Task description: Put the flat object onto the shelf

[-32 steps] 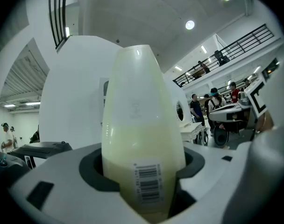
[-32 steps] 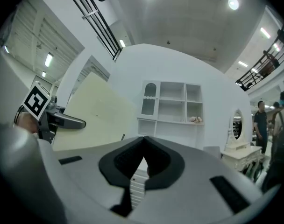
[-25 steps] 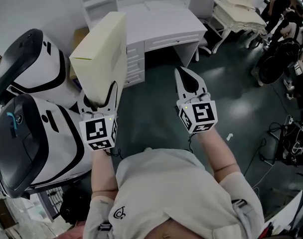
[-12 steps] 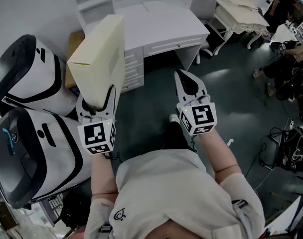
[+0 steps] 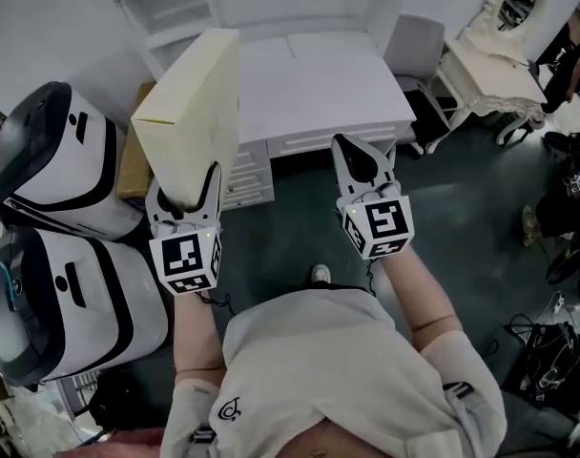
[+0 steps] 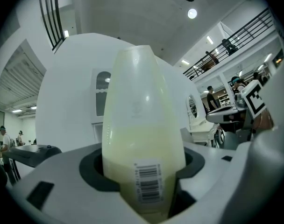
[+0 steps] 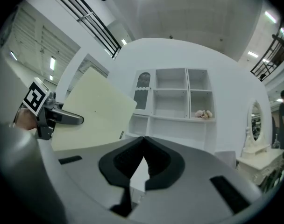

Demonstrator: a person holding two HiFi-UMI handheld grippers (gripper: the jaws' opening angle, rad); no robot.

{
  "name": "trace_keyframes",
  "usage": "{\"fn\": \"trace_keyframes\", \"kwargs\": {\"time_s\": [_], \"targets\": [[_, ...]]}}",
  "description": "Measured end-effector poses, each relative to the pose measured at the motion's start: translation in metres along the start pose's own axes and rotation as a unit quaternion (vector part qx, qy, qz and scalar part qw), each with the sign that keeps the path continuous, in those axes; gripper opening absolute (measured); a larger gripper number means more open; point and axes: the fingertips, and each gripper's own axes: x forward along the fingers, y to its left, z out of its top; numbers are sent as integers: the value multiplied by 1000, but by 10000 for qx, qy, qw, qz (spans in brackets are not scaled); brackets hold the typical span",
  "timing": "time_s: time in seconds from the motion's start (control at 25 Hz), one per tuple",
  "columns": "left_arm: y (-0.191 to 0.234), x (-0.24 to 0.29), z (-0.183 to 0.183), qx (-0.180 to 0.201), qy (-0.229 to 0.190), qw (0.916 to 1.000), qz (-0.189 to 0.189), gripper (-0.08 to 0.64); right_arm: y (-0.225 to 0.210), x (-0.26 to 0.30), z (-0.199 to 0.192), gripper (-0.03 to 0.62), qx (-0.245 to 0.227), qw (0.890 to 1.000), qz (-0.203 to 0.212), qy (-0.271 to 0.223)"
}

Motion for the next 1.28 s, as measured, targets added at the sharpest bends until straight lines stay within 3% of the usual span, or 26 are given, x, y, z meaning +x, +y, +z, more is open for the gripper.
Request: {"fn": "trace_keyframes", "kwargs": {"time_s": [0.4,0.52,0.64,0.88,1.12,1.2,1.28], "targets": [[-51,124,30,151,-74,9988,453,307,-126,74,-8,8,-9,9993,356,-80],[-57,155,44,476,-93,9977,466,305,-148,92,-13,8,60,9993,372,-82],[-54,187,64,1042,-187,9931,497,305,-161,116,-12,8,49,9992,374,-137],[-43,252,98,2225,-243,9726,629,305,-178,164,0,8,-47,9988,423,-253],[-31,320,130,3002,-280,9524,443,305,-196,213,15,8,-171,9982,383,-434],[-27,340,138,3323,-251,9421,362,305,-199,227,17,8,-227,9980,365,-473],[-24,358,149,3738,-223,9267,306,305,-201,239,18,8,-289,9977,332,-509]]}}
